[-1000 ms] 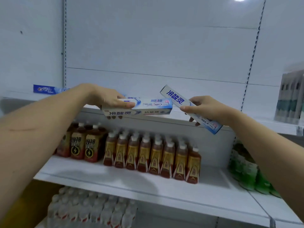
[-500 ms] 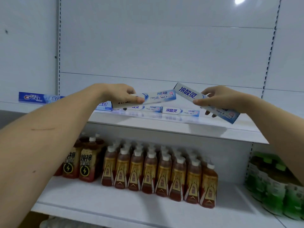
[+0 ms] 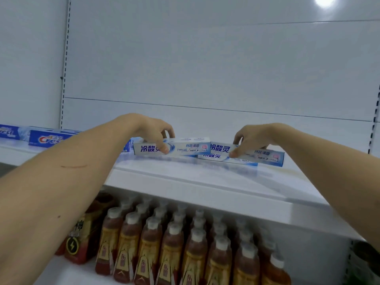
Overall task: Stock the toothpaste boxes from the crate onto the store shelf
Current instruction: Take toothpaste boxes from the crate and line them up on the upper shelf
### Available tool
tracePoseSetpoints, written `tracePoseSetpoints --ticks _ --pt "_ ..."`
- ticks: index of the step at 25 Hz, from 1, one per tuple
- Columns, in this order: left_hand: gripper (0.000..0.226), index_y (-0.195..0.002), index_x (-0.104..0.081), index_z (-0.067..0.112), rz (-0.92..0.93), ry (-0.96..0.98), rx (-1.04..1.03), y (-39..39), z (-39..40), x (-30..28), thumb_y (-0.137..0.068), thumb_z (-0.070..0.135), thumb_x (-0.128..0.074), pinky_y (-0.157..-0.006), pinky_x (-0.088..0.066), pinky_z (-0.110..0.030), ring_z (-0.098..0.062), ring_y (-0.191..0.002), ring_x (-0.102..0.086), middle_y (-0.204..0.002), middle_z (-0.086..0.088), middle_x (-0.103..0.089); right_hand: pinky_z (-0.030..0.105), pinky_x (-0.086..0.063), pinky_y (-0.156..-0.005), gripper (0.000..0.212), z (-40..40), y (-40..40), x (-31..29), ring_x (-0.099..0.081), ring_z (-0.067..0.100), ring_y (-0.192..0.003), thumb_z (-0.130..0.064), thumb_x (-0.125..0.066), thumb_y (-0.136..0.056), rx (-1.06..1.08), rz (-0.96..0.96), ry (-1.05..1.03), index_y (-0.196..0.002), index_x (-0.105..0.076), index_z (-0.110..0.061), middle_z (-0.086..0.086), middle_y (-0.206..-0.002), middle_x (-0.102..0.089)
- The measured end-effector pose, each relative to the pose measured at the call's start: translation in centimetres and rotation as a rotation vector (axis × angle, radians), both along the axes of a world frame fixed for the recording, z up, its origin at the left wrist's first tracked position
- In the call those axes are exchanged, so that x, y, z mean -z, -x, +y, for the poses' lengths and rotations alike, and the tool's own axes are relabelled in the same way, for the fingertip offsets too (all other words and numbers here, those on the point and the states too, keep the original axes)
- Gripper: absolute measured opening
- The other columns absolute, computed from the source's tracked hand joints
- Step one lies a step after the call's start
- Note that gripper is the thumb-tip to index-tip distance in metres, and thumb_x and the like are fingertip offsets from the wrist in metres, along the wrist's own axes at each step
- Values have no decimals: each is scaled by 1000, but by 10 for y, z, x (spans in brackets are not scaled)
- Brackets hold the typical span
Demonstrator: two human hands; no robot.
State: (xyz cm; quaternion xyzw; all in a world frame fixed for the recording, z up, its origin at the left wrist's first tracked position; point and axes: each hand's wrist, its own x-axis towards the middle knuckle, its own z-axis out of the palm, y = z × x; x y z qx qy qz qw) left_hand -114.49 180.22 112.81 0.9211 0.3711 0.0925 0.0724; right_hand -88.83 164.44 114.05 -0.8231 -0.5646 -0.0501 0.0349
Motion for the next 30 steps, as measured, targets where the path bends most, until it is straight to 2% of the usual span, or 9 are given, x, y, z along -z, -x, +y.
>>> tracePoseSetpoints --ticks 5,9,11,15,20,23,27,29,30 --pt "50 -127 -52 31 198 -93 -128 -24 25 4 -82 32 -74 -96 -52 -44 -23 -103 -66 -121 6 -60 39 -60 -78 53 33 -21 8 -69 24 -87 -53 -77 -72 -8 -45 124 -110 -65 -18 4 -105 -67" --pt "58 -136 -48 35 227 -99 -202 -29 29 13 -83 37 -72 -104 -44 -43 -21 -116 -56 -126 8 -55 40 -59 -81 53 46 -20 16 -63 24 -101 -47 -74 -79 -53 -43 94 -120 -59 -17 5 -118 -59" --pt "67 -141 -41 38 209 -99 -223 -25 22 13 -82 43 -72 -107 -40 -44 -21 -122 -52 -135 8 -51 41 -57 -86 54 42 -15 16 -62 24 -99 -47 -70 -82 -70 -121 59 -125 -54 -19 3 -120 -59" --pt "72 -148 -33 36 118 -117 -206 -14 -4 9 -86 54 -65 -112 -33 -44 -23 -133 -45 -150 4 -41 42 -45 -99 49 25 0 11 -54 27 -114 -45 -62 -90 -73 -229 -30 -130 -52 -17 2 -130 -54" --pt "62 -148 -34 33 -92 -82 -118 21 -51 17 -93 52 -54 -113 -30 -40 -23 -134 -45 -152 1 -39 40 -43 -99 46 -14 46 15 -52 26 -115 -41 -59 -92 -91 -159 -139 -130 -52 -16 4 -132 -55" --pt "56 -146 -40 25 -347 -14 -33 40 -78 34 -97 51 -49 -109 -34 -36 -24 -129 -49 -149 -5 -43 37 -43 -96 46 -43 77 30 -53 24 -111 -42 -58 -93 -141 15 -313 -130 -53 -17 4 -132 -54" --pt "54 -144 -44 24 -618 146 56 66 -113 57 -99 54 -38 -105 -32 -32 -20 -132 -45 -150 -1 -43 31 -41 -86 52 -84 132 54 -54 20 -105 -44 -52 -96 -254 484 -583 -139 -45 -16 4 -137 -48" --pt "54 -145 -42 21 -723 153 73 79 -129 64 -101 51 -34 -103 -27 -28 -18 -138 -39 -152 1 -41 32 -41 -88 53 -100 158 63 -52 18 -109 -47 -48 -98 -300 654 -676 -143 -39 -20 0 -140 -45" --pt "54 -145 -43 19 -782 146 75 84 -135 68 -102 49 -33 -102 -25 -26 -17 -139 -38 -152 1 -41 34 -42 -93 53 -108 169 66 -51 18 -113 -48 -46 -98 -314 720 -710 -143 -39 -21 -1 -141 -45"
